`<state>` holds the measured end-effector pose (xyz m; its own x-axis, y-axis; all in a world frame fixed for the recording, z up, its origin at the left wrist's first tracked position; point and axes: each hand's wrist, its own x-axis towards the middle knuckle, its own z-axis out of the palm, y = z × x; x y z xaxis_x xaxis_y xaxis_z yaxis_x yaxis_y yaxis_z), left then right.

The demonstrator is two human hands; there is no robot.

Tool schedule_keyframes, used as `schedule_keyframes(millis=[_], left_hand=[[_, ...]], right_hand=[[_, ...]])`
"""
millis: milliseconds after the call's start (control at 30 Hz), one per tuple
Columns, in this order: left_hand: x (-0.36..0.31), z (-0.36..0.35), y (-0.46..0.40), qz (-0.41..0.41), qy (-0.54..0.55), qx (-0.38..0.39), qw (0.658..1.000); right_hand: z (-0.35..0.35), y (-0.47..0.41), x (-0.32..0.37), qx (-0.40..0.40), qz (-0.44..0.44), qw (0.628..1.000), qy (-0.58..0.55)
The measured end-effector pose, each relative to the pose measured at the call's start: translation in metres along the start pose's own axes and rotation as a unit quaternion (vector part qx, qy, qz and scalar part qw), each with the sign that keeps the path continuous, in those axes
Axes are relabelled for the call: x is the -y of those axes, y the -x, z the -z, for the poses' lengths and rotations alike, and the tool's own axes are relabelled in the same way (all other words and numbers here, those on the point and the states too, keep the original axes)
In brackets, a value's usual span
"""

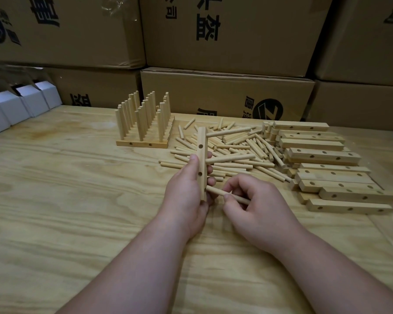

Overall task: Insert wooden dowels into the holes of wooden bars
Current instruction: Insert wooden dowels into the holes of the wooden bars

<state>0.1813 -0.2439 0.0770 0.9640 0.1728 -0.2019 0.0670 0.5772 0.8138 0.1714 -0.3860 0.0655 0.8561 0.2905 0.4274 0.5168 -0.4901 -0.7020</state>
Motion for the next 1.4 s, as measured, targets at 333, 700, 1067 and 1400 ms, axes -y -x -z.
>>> schedule_keyframes(millis=[333,700,1067,1400], left_hand=[[-0.002,0.001,0.001,0.005,0.014,0.011,1.0],[0.001,-0.004,0.008,-0.044,-0.091,0.045,0.994],[0.0,-0.004,0.009,-0.05,-0.083,0.037,0.995],[0.002,-0.003,0.009,-0.09,-0.154,0.048,0.983]], right_hand=[[0.001,0.001,0.004,-0.01,0.006,0.999,-0.046],[0.005,0.001,0.007,0.026,-0.012,0.999,-0.025],[0.009,0.001,0.003,0.061,0.005,0.998,0.006],[0.013,0.001,-0.002,0.088,0.008,0.996,0.016]])
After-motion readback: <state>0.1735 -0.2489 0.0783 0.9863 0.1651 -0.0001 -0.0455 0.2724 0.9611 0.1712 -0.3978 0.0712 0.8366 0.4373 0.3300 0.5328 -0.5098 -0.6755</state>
